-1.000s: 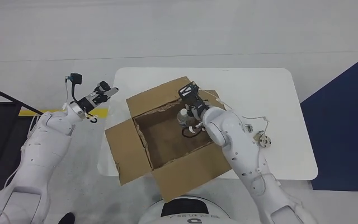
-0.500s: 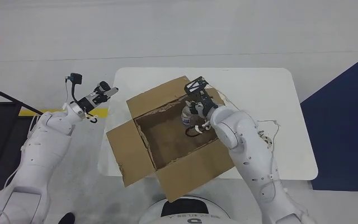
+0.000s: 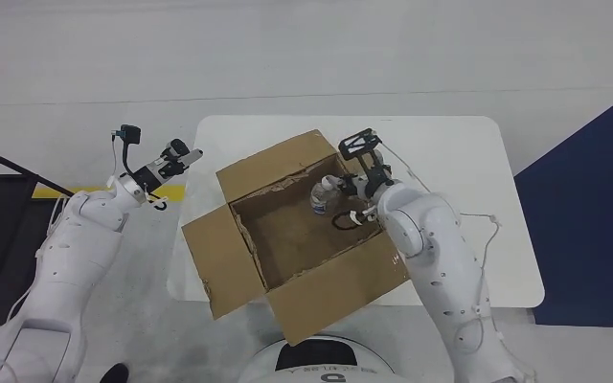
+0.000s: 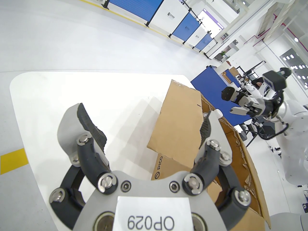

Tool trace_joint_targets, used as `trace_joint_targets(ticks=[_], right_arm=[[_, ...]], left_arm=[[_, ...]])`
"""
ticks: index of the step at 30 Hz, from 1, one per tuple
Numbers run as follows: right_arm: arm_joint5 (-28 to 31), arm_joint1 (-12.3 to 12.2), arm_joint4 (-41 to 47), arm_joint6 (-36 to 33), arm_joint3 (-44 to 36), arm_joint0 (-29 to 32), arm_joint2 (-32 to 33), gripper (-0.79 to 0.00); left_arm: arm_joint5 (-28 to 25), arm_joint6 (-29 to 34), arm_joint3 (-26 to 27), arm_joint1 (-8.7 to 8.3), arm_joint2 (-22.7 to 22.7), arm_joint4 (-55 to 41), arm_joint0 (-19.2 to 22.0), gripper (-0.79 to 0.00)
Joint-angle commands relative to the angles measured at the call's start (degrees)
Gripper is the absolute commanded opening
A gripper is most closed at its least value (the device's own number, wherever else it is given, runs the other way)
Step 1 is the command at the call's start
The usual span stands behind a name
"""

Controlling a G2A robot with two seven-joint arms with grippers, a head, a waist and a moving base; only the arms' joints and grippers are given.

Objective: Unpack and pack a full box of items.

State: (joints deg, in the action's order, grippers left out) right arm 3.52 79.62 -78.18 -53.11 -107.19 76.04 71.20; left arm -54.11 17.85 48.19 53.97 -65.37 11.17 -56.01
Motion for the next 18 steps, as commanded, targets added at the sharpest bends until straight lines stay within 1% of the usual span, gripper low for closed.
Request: trace_joint_targets(ticks=[1, 2, 3, 4, 7, 9, 15, 18], right_arm=[[-1.9, 0.0, -0.4, 0.5, 1.0, -0.3, 0.5, 0.0], [-3.9, 0.0, -1.5, 0.8, 1.5, -0.4, 0.7, 0.0], [-7.2, 0.1, -4.0, 0.7, 2.2, -0.6, 0.9, 0.0], [-9.4, 0.2, -5.8, 0.3, 2.5, -0.7, 0.1, 0.0], [-8.8, 0.4, -6.1, -1.2, 2.9, -1.0, -2.0, 0.0], [-9.2, 0.6, -8.6, -3.5, 3.6, -1.7, -4.0, 0.0], [-11.9, 2.0, -13.4, -7.6, 3.7, -4.0, -13.3, 0.0], [-7.8, 2.4, -11.7, -8.8, 1.7, -4.0, -17.1, 0.0]], left_arm=[[0.0, 0.0, 0.0, 0.0, 0.0, 0.0, 0.0, 0.0], [0.0, 0.0, 0.0, 0.0, 0.0, 0.0, 0.0, 0.0], [0.0, 0.0, 0.0, 0.0, 0.0, 0.0, 0.0, 0.0], [0.0, 0.0, 0.0, 0.0, 0.0, 0.0, 0.0, 0.0], [0.0, 0.0, 0.0, 0.0, 0.0, 0.0, 0.0, 0.0], [0.0, 0.0, 0.0, 0.0, 0.0, 0.0, 0.0, 0.0], [0.0, 0.0, 0.0, 0.0, 0.0, 0.0, 0.0, 0.0], [0.0, 0.0, 0.0, 0.0, 0.0, 0.0, 0.0, 0.0]])
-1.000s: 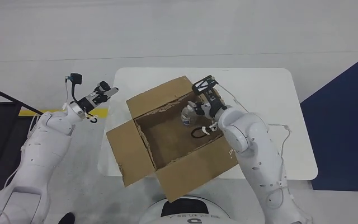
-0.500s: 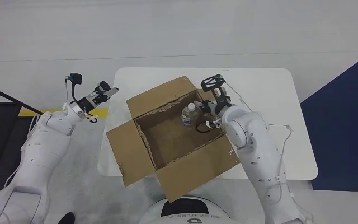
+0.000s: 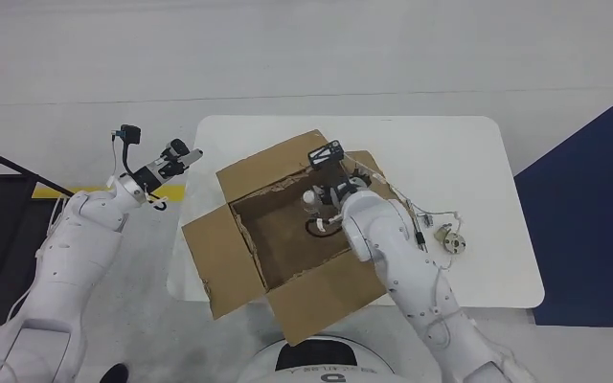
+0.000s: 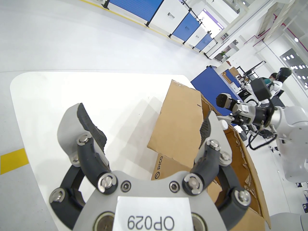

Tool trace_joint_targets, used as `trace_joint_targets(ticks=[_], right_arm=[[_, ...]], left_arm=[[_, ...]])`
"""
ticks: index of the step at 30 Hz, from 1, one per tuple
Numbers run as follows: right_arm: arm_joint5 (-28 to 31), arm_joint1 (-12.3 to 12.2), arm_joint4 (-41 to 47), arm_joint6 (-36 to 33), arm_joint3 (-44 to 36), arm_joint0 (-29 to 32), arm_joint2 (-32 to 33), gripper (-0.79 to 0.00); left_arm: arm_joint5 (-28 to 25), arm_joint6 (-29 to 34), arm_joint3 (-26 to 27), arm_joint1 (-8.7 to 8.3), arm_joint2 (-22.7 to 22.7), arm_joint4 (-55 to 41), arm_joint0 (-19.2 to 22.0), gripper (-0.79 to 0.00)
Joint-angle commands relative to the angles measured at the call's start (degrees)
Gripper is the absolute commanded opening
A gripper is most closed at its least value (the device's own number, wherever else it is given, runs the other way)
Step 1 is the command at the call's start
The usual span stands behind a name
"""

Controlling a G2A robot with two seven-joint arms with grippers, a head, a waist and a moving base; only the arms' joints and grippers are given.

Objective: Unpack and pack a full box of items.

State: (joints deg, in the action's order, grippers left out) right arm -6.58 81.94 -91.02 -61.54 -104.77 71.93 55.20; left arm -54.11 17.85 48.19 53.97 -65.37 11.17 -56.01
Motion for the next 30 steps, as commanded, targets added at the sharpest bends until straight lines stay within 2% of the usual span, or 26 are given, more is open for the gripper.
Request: trace_joint_targets(ticks=[1, 5, 9, 12, 16, 30], right_arm=[[3.4, 0.1, 1.5, -1.0, -1.0, 0.2, -1.6, 0.0], [10.1, 0.3, 4.8, -6.2, -1.0, -0.1, -4.0, 0.0], [13.3, 0.1, 10.0, -7.8, -4.4, 0.3, -1.7, 0.0], [10.2, -0.7, 8.1, -5.3, -10.9, 4.4, 2.8, 0.0], [9.8, -2.0, 10.0, -2.2, -19.3, 12.5, 10.6, 0.0], [9.8, -2.0, 10.4, -2.2, -19.1, 12.7, 10.6, 0.0]], left_arm=[[0.0, 0.0, 0.0, 0.0, 0.0, 0.0, 0.0, 0.0], [0.0, 0.0, 0.0, 0.0, 0.0, 0.0, 0.0, 0.0], [0.0, 0.0, 0.0, 0.0, 0.0, 0.0, 0.0, 0.0], [0.0, 0.0, 0.0, 0.0, 0.0, 0.0, 0.0, 0.0], [0.0, 0.0, 0.0, 0.0, 0.0, 0.0, 0.0, 0.0], [0.0, 0.0, 0.0, 0.0, 0.0, 0.0, 0.0, 0.0]])
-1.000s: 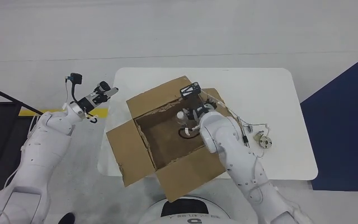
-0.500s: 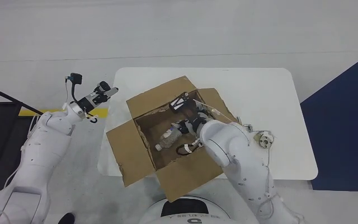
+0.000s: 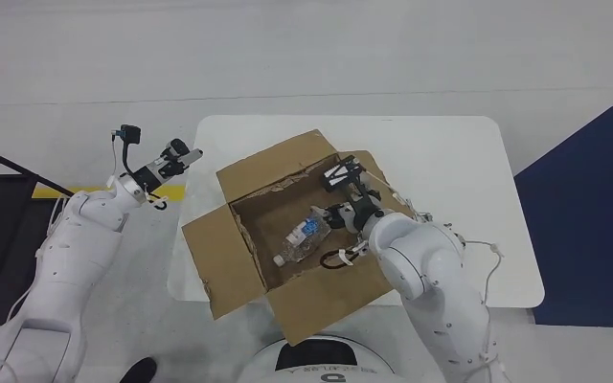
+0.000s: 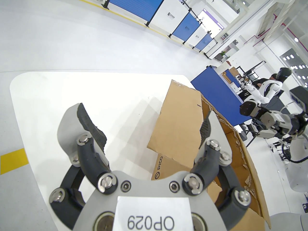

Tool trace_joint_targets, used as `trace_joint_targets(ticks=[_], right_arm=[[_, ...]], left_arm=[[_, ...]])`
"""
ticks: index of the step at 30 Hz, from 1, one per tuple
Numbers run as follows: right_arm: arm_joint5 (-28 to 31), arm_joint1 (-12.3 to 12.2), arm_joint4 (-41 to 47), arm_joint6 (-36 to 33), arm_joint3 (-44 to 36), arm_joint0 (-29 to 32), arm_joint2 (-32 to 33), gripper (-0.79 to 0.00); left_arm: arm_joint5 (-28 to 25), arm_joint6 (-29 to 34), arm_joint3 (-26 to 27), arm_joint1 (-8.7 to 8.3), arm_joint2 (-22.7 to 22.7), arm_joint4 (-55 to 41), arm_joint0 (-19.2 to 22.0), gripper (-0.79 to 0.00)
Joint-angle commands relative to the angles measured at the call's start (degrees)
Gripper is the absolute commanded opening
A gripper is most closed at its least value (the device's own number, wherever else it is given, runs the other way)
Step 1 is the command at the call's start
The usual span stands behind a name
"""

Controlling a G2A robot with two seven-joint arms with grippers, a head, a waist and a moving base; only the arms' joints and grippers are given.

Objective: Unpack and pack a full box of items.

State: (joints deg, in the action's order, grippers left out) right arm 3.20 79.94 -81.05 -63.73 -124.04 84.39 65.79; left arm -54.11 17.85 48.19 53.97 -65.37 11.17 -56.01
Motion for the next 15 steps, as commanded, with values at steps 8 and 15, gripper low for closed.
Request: trace_joint_targets(ticks=[8, 15], right_arm=[[-8.1, -1.4, 5.4, 6.3, -9.1, 17.8, 18.8, 0.0], [-5.4, -1.2, 32.7, 22.3, -3.4, 33.0, 40.1, 0.0]], left_arm=[[0.0, 0.0, 0.0, 0.0, 0.0, 0.0, 0.0, 0.0], [0.0, 0.0, 0.0, 0.0, 0.0, 0.0, 0.0, 0.0]])
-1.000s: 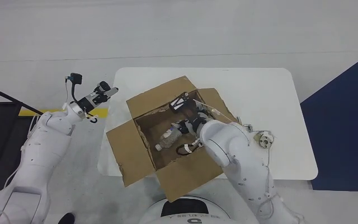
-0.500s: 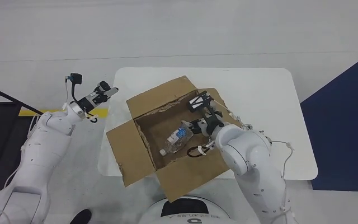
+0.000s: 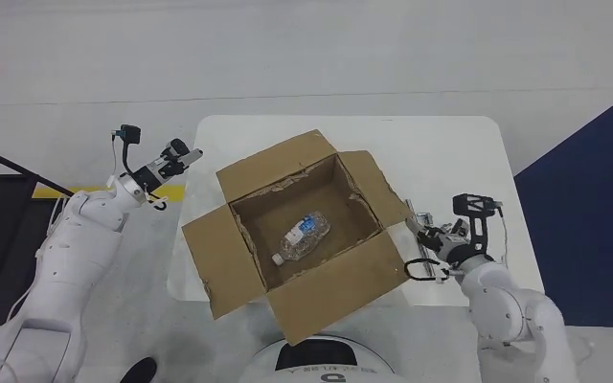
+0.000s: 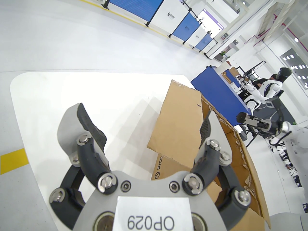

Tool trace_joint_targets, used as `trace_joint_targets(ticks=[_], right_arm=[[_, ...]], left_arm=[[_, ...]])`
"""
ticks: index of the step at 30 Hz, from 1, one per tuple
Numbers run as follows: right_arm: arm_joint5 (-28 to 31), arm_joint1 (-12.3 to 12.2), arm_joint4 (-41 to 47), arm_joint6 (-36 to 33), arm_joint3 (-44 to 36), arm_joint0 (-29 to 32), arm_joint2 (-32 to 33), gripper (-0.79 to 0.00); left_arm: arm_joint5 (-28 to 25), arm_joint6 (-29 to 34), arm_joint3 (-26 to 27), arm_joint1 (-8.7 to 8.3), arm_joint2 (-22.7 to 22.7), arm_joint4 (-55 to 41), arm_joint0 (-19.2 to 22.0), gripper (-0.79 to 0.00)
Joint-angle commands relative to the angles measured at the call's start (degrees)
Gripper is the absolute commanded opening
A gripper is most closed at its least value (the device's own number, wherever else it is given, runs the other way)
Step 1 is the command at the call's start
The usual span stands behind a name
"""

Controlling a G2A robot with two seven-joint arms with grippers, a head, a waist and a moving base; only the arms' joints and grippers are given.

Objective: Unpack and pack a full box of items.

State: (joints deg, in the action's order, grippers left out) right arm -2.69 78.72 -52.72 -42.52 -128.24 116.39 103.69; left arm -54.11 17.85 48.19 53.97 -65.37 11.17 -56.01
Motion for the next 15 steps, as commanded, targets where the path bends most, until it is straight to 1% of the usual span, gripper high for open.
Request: trace_joint_targets(ticks=[1, 11, 14, 15], right_arm=[[0.5, 0.0, 4.4, 1.1, 0.8, 1.0, 2.2, 0.0], [0.4, 0.0, 4.9, 1.1, 1.2, 1.0, 2.3, 0.0], [0.5, 0.0, 12.5, -0.1, 5.2, 0.3, 5.8, 0.0], [1.1, -0.2, 15.8, -1.5, 6.8, 0.0, 7.5, 0.0]], left_arm=[[0.0, 0.0, 0.0, 0.0, 0.0, 0.0, 0.0, 0.0], [0.0, 0.0, 0.0, 0.0, 0.0, 0.0, 0.0, 0.0], [0.0, 0.0, 0.0, 0.0, 0.0, 0.0, 0.0, 0.0], [0.0, 0.0, 0.0, 0.0, 0.0, 0.0, 0.0, 0.0]])
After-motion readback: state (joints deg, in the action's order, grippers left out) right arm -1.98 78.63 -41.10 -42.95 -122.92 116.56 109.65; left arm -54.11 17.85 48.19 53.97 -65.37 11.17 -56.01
